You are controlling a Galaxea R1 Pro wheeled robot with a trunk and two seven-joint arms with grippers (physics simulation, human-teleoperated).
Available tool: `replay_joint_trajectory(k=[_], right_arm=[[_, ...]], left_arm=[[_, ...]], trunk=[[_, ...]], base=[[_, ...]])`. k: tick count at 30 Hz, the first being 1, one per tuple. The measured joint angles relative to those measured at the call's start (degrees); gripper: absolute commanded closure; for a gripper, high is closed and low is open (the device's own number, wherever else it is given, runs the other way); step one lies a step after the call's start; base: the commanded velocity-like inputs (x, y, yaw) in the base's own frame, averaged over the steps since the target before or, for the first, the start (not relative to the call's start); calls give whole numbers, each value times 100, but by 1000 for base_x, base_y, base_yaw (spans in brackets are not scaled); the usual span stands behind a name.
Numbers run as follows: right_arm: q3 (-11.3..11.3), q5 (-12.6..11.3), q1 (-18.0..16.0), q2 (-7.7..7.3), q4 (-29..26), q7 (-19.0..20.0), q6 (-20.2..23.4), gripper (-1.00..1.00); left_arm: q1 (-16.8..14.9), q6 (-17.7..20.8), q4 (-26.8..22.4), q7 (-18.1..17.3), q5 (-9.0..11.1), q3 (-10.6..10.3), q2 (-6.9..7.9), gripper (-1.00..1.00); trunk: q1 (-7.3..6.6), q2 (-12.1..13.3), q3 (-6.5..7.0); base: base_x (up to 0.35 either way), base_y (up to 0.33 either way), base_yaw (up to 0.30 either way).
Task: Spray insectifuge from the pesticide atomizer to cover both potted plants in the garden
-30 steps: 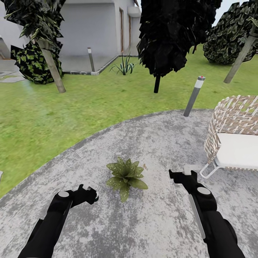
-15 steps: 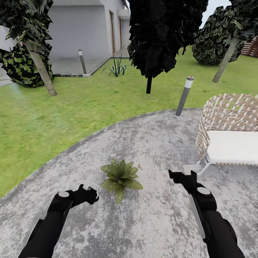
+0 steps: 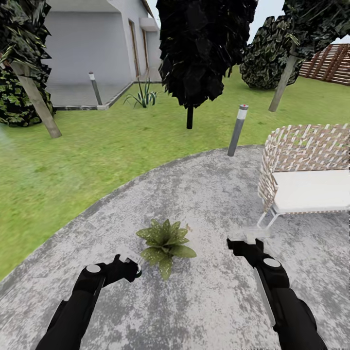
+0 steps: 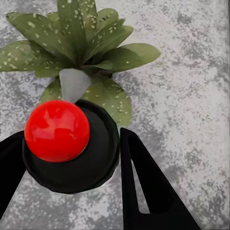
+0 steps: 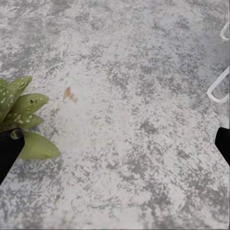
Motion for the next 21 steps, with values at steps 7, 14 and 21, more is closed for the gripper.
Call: replay_joint_trajectory(k=[7,14,21], right_arm=[[4,-2,-2,-2,1073,-21,-870,-100],[-19,-10,-1,-25,1436,-18,-979,-100],[-26,-10,-2,-32,2003,-44,-1173,-100]], left_arm=[[73,-44,77,4,-14,7,-4,100],[607,-67,80,4,-12,118,-3,100],[1066,-168,88,-5,-10,788,-4,100]], trunk=[[0,0,37],[0,0,39],[0,0,52]], base=[[0,286,-110],[0,22,-4],[0,0,-35]])
